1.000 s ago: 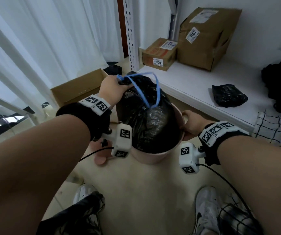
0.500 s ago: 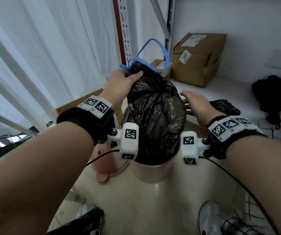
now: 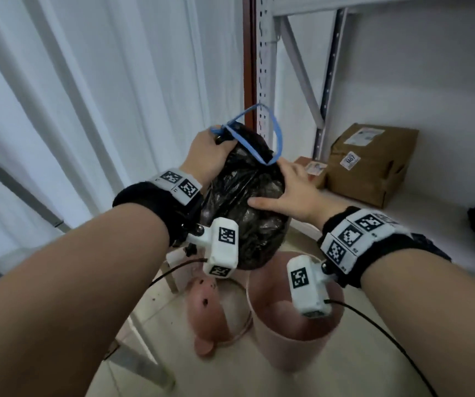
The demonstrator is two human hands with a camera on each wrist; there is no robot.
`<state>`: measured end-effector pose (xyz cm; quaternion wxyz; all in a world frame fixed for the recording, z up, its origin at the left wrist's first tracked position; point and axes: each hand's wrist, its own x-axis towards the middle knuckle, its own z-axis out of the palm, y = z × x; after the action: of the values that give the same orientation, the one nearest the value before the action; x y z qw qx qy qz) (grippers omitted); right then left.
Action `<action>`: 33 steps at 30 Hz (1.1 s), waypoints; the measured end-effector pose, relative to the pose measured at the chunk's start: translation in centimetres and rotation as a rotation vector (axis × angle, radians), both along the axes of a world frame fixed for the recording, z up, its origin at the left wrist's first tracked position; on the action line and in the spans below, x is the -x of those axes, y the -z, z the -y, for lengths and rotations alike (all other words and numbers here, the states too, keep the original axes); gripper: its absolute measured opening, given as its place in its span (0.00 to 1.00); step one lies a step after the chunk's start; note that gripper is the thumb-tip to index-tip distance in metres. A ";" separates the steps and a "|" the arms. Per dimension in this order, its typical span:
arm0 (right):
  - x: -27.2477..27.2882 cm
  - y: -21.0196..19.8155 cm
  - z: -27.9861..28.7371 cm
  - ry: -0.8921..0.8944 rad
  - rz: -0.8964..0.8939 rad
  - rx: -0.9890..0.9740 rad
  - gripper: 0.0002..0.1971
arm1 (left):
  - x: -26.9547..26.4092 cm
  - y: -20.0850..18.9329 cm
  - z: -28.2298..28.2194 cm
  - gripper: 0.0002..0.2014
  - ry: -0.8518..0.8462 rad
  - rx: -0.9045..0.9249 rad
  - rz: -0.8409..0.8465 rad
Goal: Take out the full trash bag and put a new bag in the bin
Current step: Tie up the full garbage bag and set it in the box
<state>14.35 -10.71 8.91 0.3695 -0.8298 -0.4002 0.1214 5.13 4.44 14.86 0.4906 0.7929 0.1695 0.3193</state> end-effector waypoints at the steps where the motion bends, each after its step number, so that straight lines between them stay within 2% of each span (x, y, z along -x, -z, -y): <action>1: -0.2 0.0 -1.1 -0.037 -0.016 0.057 0.58 | -0.2 0.0 -1.1 0.09 -0.001 -0.007 0.004; 3: -0.7 0.2 -3.6 -0.072 0.026 0.136 0.60 | -1.0 0.0 -3.5 0.05 -0.007 -0.031 -0.004; 5: -1.2 0.5 -6.4 -0.030 0.151 0.154 0.60 | -2.0 -0.1 -6.2 0.07 -0.022 -0.029 -0.023; 7: -2.0 0.9 -9.3 0.073 0.239 0.078 0.52 | -3.0 -0.1 -8.9 0.09 -0.046 -0.029 -0.028; 8: -2.4 1.3 -10.9 0.112 0.226 -0.011 0.47 | -3.5 0.0 -10.3 0.07 -0.070 -0.024 -0.018; 10: -3.5 2.1 -13.7 0.105 0.094 -0.218 0.43 | -4.2 0.5 -12.7 0.06 -0.147 0.044 0.042; 11: -4.1 2.6 -15.1 0.066 0.017 -0.300 0.43 | -4.7 1.1 -14.2 0.08 -0.210 0.087 0.077; 14: -5.1 4.8 -18.3 -0.077 -0.210 -0.382 0.46 | -5.5 4.1 -18.3 0.17 -0.416 0.124 0.082; 16: -6.0 7.5 -20.2 -0.110 -0.264 -0.272 0.48 | -6.2 8.1 -21.5 0.24 -0.541 0.158 0.034; 18: -6.6 10.3 -21.1 -0.080 -0.191 -0.107 0.47 | -6.0 11.9 -22.6 0.23 -0.600 0.253 -0.067; 21: -6.7 13.9 -21.5 -0.085 -0.156 0.030 0.44 | -5.7 17.3 -22.5 0.20 -0.612 0.293 -0.297; 23: -6.5 15.5 -21.7 -0.122 -0.156 0.124 0.42 | -5.9 19.8 -22.8 0.20 -0.589 0.293 -0.350; 26: -6.7 16.9 -22.5 -0.159 -0.155 0.215 0.41 | -6.4 20.4 -23.2 0.19 -0.589 0.285 -0.308; 33: -6.8 17.0 -23.6 -0.181 -0.116 0.286 0.36 | -5.2 17.3 -26.0 0.21 -0.822 0.308 -0.107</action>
<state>21.13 12.93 -8.12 0.2576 -0.8261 -0.4300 0.2575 10.38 30.43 -2.48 0.4257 0.5925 0.5416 0.4175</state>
